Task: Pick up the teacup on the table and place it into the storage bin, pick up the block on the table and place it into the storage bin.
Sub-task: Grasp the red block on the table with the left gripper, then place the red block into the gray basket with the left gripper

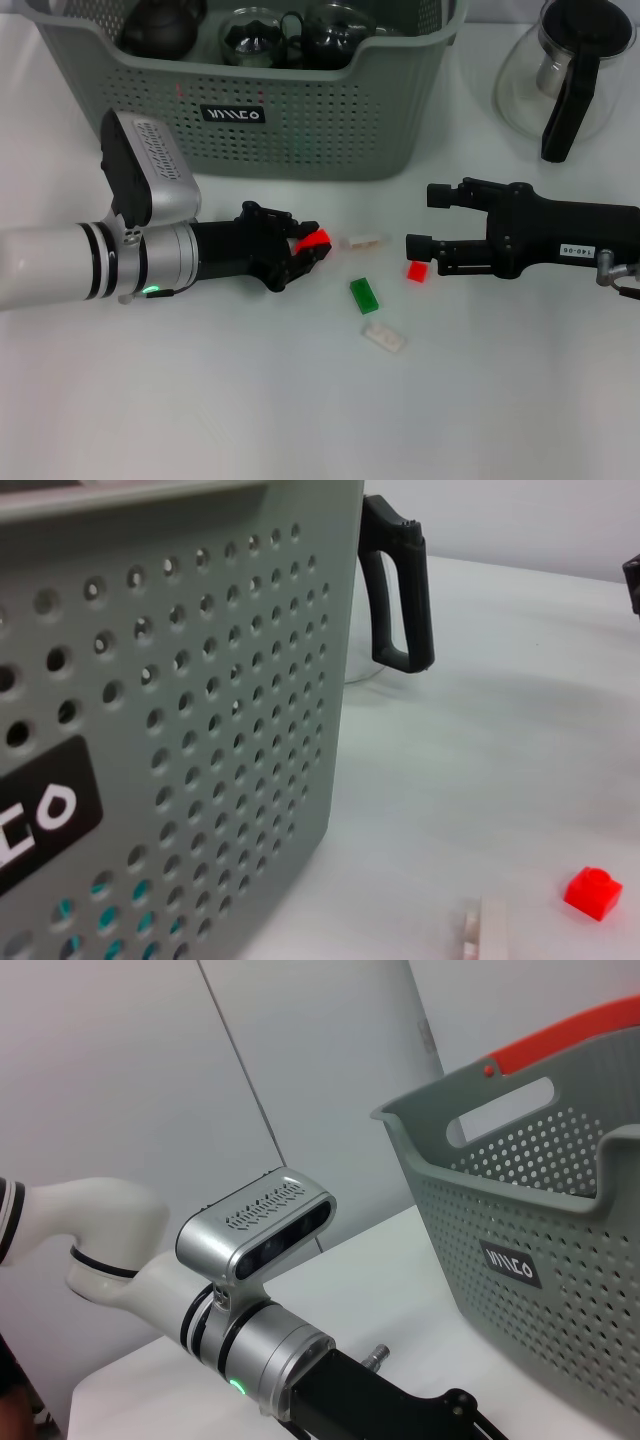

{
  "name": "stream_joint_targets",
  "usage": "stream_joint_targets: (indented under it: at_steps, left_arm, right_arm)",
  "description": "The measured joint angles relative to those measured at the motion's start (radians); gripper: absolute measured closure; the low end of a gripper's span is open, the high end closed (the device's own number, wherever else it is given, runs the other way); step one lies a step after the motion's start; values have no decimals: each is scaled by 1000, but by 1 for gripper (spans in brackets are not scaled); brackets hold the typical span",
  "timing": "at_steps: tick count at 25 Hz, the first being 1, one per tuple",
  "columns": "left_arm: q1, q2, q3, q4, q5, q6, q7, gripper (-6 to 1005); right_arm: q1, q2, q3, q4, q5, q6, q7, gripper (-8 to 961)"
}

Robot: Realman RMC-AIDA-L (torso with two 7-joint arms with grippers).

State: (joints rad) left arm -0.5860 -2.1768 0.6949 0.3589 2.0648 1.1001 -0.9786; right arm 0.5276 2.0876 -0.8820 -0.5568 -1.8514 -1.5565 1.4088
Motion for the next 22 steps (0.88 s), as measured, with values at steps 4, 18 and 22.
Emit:
stream_joint_targets:
  at_steps: [4, 18, 22]
  left_arm:
    - [0, 2, 0, 1, 1, -3, -27, 737]
    - [50, 51, -10, 137, 16, 262, -227, 809]
    - [94, 91, -68, 248, 34, 521, -317, 809]
  right_arm:
    - [0, 0, 0, 0, 0, 0, 2, 7]
    - [0, -1, 0, 0, 3, -4, 5, 7]
    - [0, -1, 0, 0, 3, -6, 5, 7]
